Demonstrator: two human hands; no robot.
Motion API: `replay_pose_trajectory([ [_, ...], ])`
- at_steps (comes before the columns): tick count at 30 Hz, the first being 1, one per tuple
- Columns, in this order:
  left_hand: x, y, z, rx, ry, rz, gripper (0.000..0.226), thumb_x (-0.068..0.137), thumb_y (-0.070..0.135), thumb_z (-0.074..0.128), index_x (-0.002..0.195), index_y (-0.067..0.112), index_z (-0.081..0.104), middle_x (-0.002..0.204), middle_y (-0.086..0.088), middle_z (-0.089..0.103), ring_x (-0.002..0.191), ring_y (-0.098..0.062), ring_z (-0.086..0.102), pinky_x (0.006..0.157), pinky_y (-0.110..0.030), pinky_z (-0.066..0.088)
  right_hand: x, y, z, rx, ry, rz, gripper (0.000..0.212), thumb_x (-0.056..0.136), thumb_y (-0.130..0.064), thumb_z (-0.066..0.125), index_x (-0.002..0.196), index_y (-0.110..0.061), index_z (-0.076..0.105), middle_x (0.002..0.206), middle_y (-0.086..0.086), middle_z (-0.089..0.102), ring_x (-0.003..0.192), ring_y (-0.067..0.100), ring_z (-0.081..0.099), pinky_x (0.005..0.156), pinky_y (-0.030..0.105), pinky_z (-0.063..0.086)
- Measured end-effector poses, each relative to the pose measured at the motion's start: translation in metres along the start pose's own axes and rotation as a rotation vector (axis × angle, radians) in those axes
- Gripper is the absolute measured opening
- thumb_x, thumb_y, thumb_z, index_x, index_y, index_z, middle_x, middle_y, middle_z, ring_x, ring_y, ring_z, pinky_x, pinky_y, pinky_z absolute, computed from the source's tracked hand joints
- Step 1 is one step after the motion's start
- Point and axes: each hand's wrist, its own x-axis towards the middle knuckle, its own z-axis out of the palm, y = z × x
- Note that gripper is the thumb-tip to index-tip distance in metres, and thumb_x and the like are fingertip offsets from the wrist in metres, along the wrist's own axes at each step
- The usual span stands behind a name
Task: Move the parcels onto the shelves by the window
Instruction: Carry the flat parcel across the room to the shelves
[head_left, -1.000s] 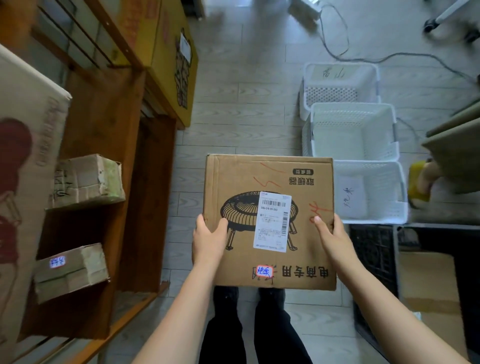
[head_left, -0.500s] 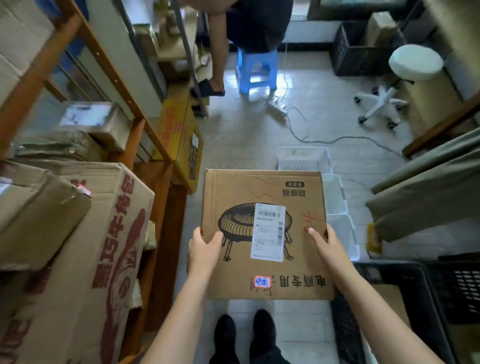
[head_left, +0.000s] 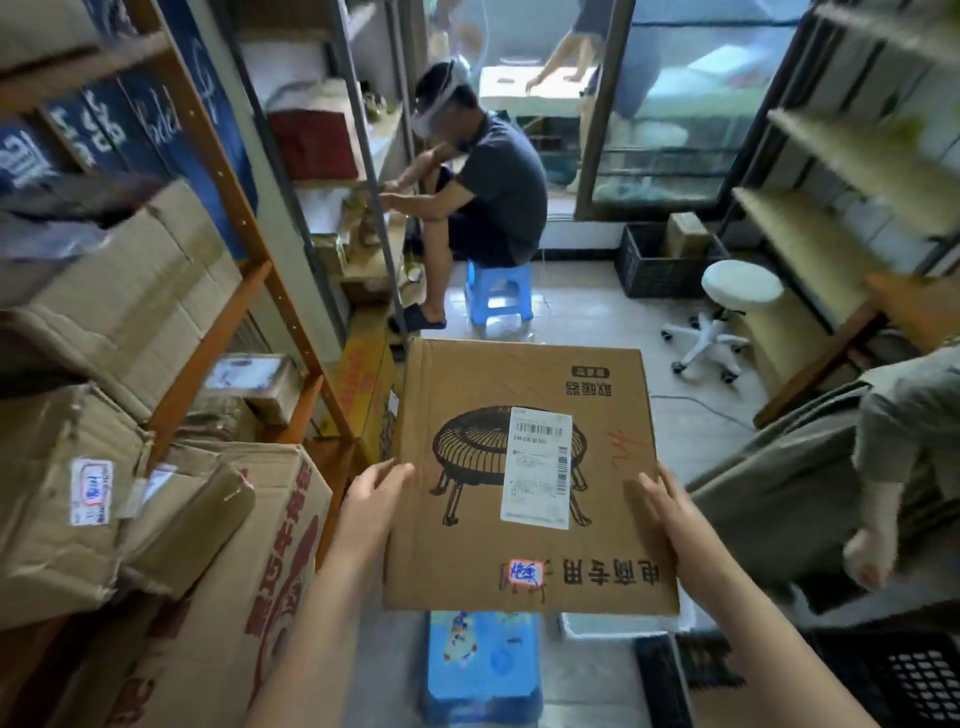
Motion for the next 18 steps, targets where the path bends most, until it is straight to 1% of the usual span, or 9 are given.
replay_pose_trajectory([
  [2, -0.008, 0.017, -0.006, -0.071, -0.038, 0.055, 0.029, 0.099, 0.036, 0.06, 0.124, 0.023, 0.061, 0.127, -0.011, 0.067, 0.113, -0.026, 0.064, 0.095, -0.043, 0.054, -0.002, -0.012, -0.009, 0.015, 0.005, -0.026, 0.052, 0.09, -0.055, 0.061, 0.138, -0.045, 0.045, 0.123, 0.006, 0.069, 0.103, 0.03, 0.073, 0.089, 0.056, 0.059],
  [4, -0.014, 0.031, -0.011, -0.116, -0.086, 0.09, 0.023, 0.098, 0.037, 0.06, 0.119, 0.03, 0.055, 0.126, -0.013, 0.064, 0.112, -0.029, 0.065, 0.096, -0.047, 0.055, -0.007, -0.023, -0.011, 0.041, -0.022, -0.061, 0.047, 0.092, -0.049, 0.062, 0.137, -0.048, 0.048, 0.125, 0.009, 0.071, 0.102, 0.033, 0.074, 0.086, 0.059, 0.059],
  [6, -0.021, 0.042, -0.014, -0.105, -0.129, 0.102, 0.034, 0.09, 0.049, 0.066, 0.118, 0.045, 0.046, 0.134, -0.012, 0.058, 0.121, -0.033, 0.061, 0.105, -0.053, 0.05, -0.012, -0.032, -0.008, 0.082, -0.048, -0.099, 0.037, 0.096, -0.034, 0.06, 0.129, -0.048, 0.052, 0.12, 0.009, 0.073, 0.099, 0.035, 0.075, 0.079, 0.054, 0.062],
  [8, -0.021, 0.047, -0.019, -0.083, -0.139, 0.089, 0.047, 0.075, 0.064, 0.068, 0.114, 0.056, 0.042, 0.142, -0.014, 0.054, 0.13, -0.036, 0.055, 0.111, -0.059, 0.043, -0.015, -0.041, -0.004, 0.085, -0.068, -0.119, 0.04, 0.097, -0.029, 0.061, 0.13, -0.049, 0.05, 0.121, 0.01, 0.072, 0.097, 0.036, 0.075, 0.074, 0.051, 0.063],
  [10, -0.019, 0.049, -0.025, -0.068, -0.125, 0.095, 0.052, 0.081, 0.061, 0.065, 0.123, 0.052, 0.035, 0.144, -0.015, 0.052, 0.132, -0.037, 0.052, 0.113, -0.06, 0.039, -0.018, -0.053, 0.002, 0.089, -0.078, -0.141, 0.043, 0.096, -0.03, 0.062, 0.133, -0.048, 0.048, 0.123, 0.012, 0.07, 0.097, 0.037, 0.075, 0.074, 0.052, 0.063],
  [12, -0.012, 0.05, -0.034, -0.07, -0.098, 0.088, 0.052, 0.086, 0.057, 0.064, 0.126, 0.047, 0.034, 0.143, -0.016, 0.052, 0.131, -0.036, 0.052, 0.114, -0.059, 0.039, -0.017, -0.062, 0.009, 0.063, -0.069, -0.162, 0.039, 0.096, -0.03, 0.061, 0.126, -0.053, 0.051, 0.121, 0.012, 0.071, 0.095, 0.036, 0.075, 0.071, 0.048, 0.063],
  [14, -0.01, 0.052, -0.044, -0.067, -0.112, 0.066, 0.053, 0.073, 0.068, 0.065, 0.118, 0.056, 0.039, 0.142, -0.014, 0.054, 0.129, -0.036, 0.054, 0.112, -0.059, 0.041, -0.018, -0.07, 0.015, 0.062, -0.077, -0.177, 0.037, 0.097, -0.03, 0.06, 0.119, -0.059, 0.052, 0.12, 0.011, 0.072, 0.096, 0.036, 0.075, 0.069, 0.044, 0.063],
  [16, -0.004, 0.053, -0.056, -0.073, -0.11, 0.051, 0.049, 0.063, 0.077, 0.065, 0.104, 0.069, 0.038, 0.143, -0.013, 0.052, 0.132, -0.038, 0.052, 0.113, -0.061, 0.04, -0.018, -0.075, 0.026, 0.082, -0.089, -0.177, 0.036, 0.098, -0.03, 0.058, 0.12, -0.059, 0.053, 0.118, 0.011, 0.073, 0.096, 0.037, 0.075, 0.067, 0.043, 0.063],
  [18, 0.001, 0.056, -0.065, -0.079, -0.122, 0.059, 0.05, 0.068, 0.074, 0.064, 0.109, 0.064, 0.038, 0.145, -0.013, 0.051, 0.133, -0.039, 0.051, 0.114, -0.061, 0.038, -0.018, -0.076, 0.037, 0.1, -0.092, -0.193, 0.035, 0.099, -0.029, 0.056, 0.122, -0.054, 0.054, 0.118, 0.013, 0.074, 0.095, 0.038, 0.075, 0.067, 0.044, 0.064],
])
